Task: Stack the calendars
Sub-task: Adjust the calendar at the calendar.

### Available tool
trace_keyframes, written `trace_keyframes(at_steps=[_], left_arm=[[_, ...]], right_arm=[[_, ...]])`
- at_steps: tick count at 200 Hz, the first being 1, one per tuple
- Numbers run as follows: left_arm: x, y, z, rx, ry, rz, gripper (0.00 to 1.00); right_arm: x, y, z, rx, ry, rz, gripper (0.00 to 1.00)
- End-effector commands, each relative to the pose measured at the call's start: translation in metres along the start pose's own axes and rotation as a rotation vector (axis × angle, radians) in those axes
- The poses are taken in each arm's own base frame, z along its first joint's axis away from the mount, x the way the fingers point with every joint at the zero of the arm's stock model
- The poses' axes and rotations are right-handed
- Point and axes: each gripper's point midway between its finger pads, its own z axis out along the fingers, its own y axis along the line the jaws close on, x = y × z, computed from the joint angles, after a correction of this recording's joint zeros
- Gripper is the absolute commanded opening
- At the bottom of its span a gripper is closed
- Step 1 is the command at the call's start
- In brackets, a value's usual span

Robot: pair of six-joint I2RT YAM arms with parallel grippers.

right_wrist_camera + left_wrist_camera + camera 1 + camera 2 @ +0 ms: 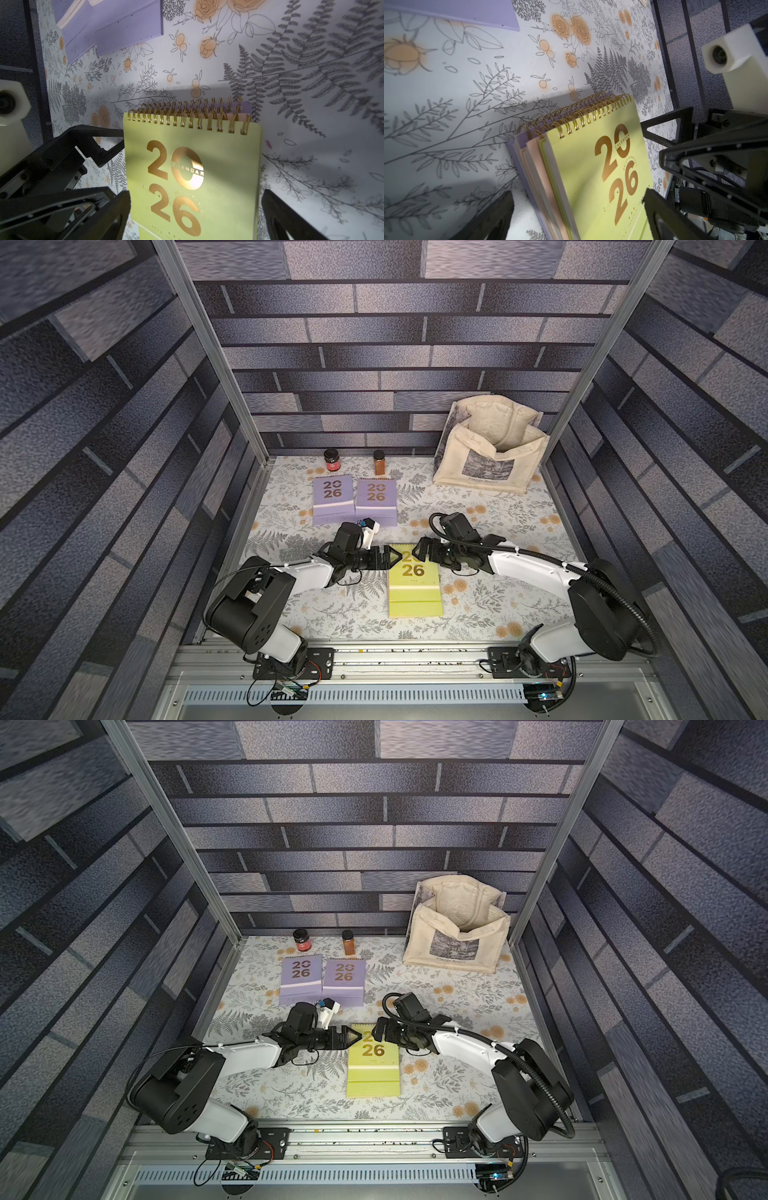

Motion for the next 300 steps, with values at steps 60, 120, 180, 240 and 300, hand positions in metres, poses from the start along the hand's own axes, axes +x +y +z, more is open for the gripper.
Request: trace_keyframes(at_steps=[60,120,180,240,300], left_arm=[[-0.006,-0.014,0.014,0.060,0.005,0.005,1.00],[-0.005,-0.011,0.008,0.031,0.008,0.020,1.00],[-0.018,-0.013,-0.012,-0.034,-0.024,0.080,1.00],[-0.039,-0.014,-0.032,-0.080,-0.104,0.133,1.00],[-0.085,-0.014,-0.050,-0.073,-0.170,0.137,1.00]], right_arm=[[-0.009,0.023,-0.002,-0.083,-0.004,-0.027,0.99],[-0.008,0.008,-0.009,-0.013,-0.033,-0.005,0.99],[0.000,-0.021,-0.029,0.090,-0.080,0.001,1.00],[0.012,-0.024,-0.033,0.083,-0.048,0.016,1.00],[0.037,-0.025,-0.052,0.135,-0.058,-0.073,1.00]])
